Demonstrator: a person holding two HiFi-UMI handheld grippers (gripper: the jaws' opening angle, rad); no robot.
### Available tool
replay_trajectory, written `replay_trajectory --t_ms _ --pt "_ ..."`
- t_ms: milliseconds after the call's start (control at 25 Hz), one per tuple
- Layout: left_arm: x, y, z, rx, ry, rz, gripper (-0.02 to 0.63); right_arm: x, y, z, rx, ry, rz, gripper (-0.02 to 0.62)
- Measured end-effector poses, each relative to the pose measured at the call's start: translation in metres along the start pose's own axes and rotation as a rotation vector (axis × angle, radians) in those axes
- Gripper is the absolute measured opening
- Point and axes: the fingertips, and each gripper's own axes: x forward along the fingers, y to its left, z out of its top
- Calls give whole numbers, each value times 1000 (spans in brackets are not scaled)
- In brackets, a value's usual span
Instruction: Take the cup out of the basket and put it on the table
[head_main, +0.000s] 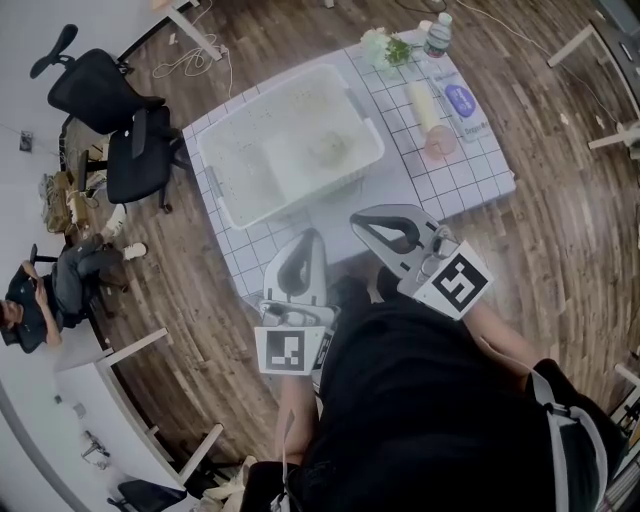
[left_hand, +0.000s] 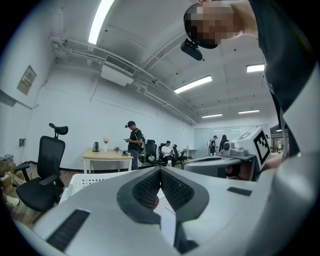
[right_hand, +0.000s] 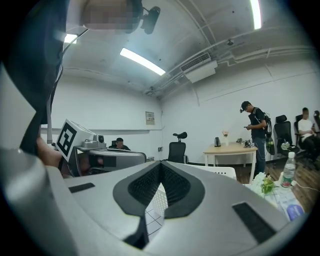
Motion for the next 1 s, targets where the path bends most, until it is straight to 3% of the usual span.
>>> replay_trajectory --t_ms 440,720,1000 --pt "-3 35 -3 -2 -4 -25 9 30 9 -4 -24 33 -43 14" --pt "2 52 -3 -2 -2 -45 9 49 -22 -20 -53 152 -118 15" --pt "9 66 -11 -11 15 -66 9 71 -53 -37 -73 270 -135 18"
